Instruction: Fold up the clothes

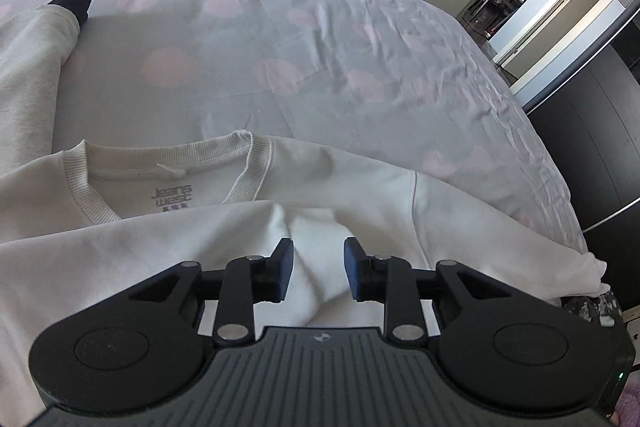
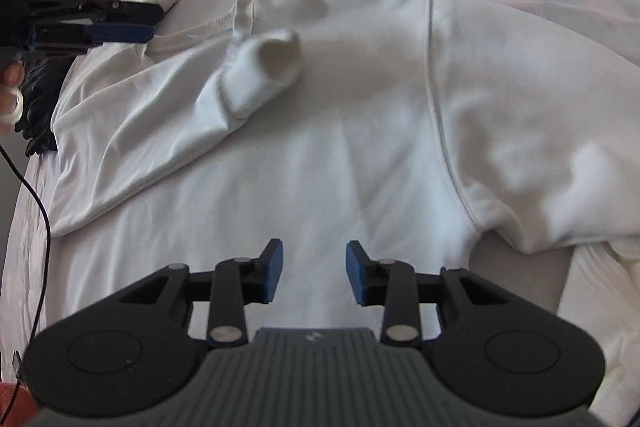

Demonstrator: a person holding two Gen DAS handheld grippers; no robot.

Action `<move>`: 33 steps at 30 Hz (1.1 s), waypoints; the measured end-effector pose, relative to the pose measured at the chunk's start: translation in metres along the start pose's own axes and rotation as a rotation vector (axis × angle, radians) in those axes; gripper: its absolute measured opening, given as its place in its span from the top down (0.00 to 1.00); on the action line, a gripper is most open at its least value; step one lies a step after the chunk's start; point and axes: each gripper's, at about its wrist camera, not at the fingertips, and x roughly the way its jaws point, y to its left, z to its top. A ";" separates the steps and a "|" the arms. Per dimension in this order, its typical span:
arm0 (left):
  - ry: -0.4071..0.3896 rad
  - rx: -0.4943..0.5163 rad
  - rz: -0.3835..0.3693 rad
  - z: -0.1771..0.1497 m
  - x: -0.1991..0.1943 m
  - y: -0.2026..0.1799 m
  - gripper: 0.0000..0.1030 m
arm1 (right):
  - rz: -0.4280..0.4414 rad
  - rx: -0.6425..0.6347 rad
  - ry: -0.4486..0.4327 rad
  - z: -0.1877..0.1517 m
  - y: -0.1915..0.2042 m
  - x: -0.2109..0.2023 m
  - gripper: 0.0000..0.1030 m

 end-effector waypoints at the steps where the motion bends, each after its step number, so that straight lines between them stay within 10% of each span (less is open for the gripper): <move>1: -0.001 0.017 0.016 -0.004 -0.004 0.003 0.69 | 0.008 -0.003 -0.011 0.005 0.003 0.003 0.62; 7: -0.058 0.178 0.188 -0.048 -0.050 0.036 0.64 | 0.055 0.057 -0.083 0.041 0.010 0.021 0.62; 16: 0.057 0.329 0.435 -0.154 -0.124 0.127 0.44 | 0.010 0.201 -0.125 0.075 0.004 0.059 0.65; 25: 0.100 0.155 0.416 -0.216 -0.121 0.185 0.43 | -0.004 0.318 -0.152 0.081 0.005 0.082 0.71; 28: 0.090 0.108 0.410 -0.221 -0.112 0.194 0.56 | -0.046 0.314 -0.165 0.081 0.013 0.085 0.90; 33: 0.089 0.103 0.378 -0.222 -0.115 0.198 0.72 | -0.090 0.243 -0.256 0.081 0.028 0.051 0.94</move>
